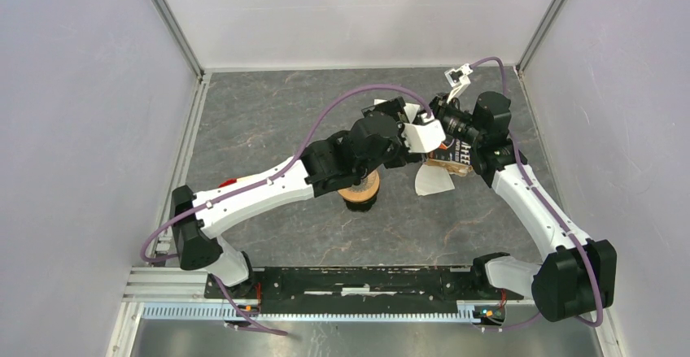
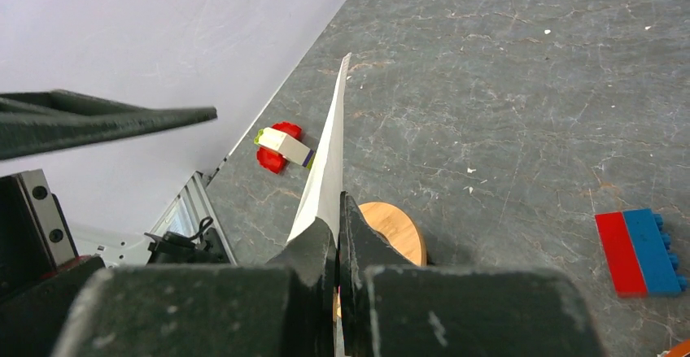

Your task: Place the coffee filter in the dripper

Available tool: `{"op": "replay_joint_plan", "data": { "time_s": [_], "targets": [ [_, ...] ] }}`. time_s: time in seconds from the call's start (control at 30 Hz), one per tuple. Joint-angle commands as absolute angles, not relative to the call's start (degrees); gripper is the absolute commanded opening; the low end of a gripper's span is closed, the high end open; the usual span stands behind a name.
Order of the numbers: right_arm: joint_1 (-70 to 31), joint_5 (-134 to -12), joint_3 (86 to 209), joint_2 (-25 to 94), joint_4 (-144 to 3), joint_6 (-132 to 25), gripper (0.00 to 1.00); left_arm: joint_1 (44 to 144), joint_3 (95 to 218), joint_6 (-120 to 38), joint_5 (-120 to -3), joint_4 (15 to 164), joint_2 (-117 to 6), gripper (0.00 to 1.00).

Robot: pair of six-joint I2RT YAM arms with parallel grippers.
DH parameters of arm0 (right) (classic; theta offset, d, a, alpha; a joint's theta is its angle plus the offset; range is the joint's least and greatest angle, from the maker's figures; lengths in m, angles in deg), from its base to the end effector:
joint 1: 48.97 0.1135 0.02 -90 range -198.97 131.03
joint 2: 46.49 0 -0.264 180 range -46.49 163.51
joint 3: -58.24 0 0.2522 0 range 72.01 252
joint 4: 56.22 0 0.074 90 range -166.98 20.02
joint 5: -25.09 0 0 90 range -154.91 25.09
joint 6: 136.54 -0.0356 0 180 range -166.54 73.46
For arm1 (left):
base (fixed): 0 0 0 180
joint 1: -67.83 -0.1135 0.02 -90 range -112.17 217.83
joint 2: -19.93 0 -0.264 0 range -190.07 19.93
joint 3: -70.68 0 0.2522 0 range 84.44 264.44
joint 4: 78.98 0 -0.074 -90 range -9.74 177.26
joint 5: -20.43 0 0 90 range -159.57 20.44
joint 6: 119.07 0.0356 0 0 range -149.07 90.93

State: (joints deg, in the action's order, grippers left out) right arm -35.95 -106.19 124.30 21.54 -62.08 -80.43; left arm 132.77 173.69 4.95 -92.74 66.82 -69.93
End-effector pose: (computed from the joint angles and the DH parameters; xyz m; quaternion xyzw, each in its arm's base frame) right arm 0.2608 0.0844 0.3359 -0.1001 0.7356 0.4885 0.4584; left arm 0.1671 -0.3243 0.3965 0.5400 0.6111 0.0117 0.5786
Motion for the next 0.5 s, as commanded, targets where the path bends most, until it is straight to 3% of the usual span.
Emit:
{"op": "replay_joint_plan", "data": {
  "time_s": [0.0, 0.33, 0.47],
  "targets": [
    [-35.97, -105.62, 124.48, 20.47, -61.66, -79.10, 0.00, 132.69, 171.67, 9.73, -98.68, 74.29, -69.21, 0.95],
    [-35.98, -105.66, 124.36, 20.29, -61.63, -79.09, 0.00, 132.63, 170.27, 9.56, -99.55, 76.85, -70.14, 0.95],
    [-35.98, -105.53, 124.22, 20.22, -61.56, -79.12, 0.00, 132.60, 169.96, 10.39, -101.09, 78.54, -70.92, 0.91]
  ]
}}
